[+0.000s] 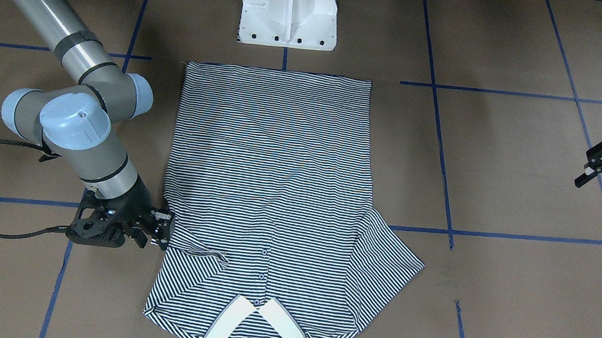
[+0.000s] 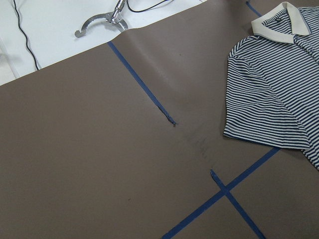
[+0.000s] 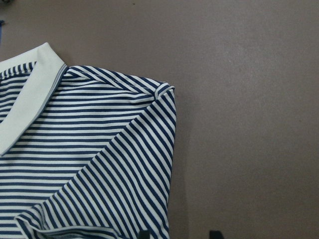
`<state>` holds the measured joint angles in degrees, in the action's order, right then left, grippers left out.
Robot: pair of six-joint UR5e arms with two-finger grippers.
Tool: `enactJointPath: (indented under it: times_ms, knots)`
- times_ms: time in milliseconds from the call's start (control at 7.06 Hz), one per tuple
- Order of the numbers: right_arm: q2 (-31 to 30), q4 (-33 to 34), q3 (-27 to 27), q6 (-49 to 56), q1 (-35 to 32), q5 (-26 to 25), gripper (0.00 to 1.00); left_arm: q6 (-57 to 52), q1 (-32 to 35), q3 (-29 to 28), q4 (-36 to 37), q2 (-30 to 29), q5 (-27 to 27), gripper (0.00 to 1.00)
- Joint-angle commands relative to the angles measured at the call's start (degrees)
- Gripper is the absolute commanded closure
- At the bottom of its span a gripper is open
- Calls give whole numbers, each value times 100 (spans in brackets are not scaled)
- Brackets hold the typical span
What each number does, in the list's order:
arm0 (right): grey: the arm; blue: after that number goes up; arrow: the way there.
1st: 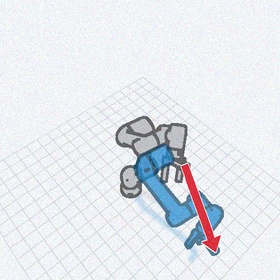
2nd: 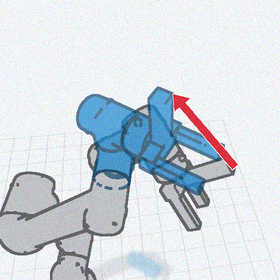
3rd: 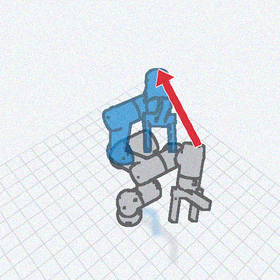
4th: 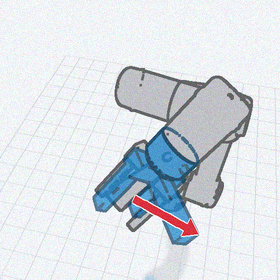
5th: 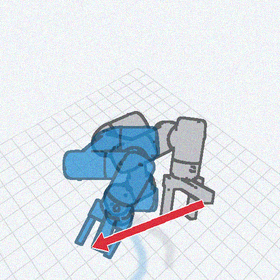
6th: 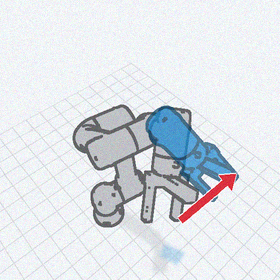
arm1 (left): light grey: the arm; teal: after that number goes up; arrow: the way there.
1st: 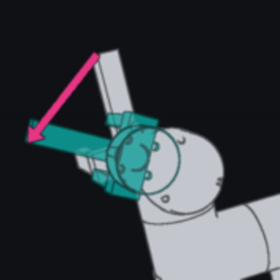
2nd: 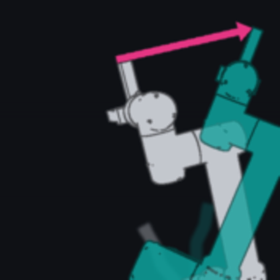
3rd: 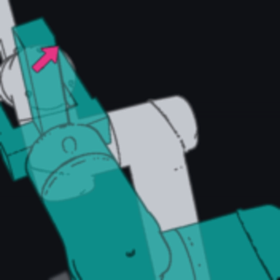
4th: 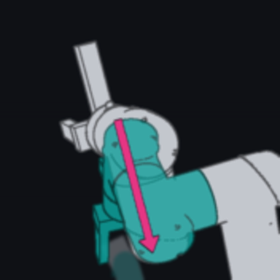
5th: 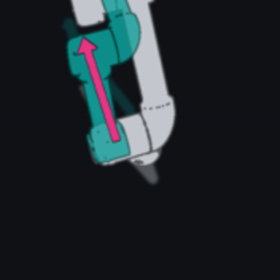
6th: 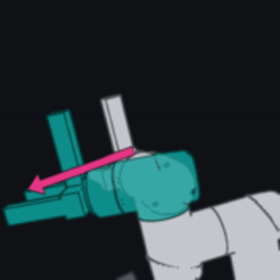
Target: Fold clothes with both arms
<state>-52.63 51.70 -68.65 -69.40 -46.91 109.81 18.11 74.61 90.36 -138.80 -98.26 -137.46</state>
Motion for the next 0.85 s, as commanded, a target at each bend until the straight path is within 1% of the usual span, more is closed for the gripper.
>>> enactJointPath:
  times_ms: [0,283,425,567,708]
  knots:
    - [25,-11,-8,-223,32,-3,100,0,1,0,-24,0,26,1]
    - [-27,24,-165,-223,24,-29,100,0,-8,0,-24,0,26,1]
    - [-88,59,-436,-240,58,-82,100,0,-8,-9,-33,0,26,1]
    - [-167,85,-700,-241,285,-326,100,8,-17,-9,-24,0,26,1]
    - [-194,85,-815,-380,470,-546,100,8,-26,-18,-24,-9,26,1]
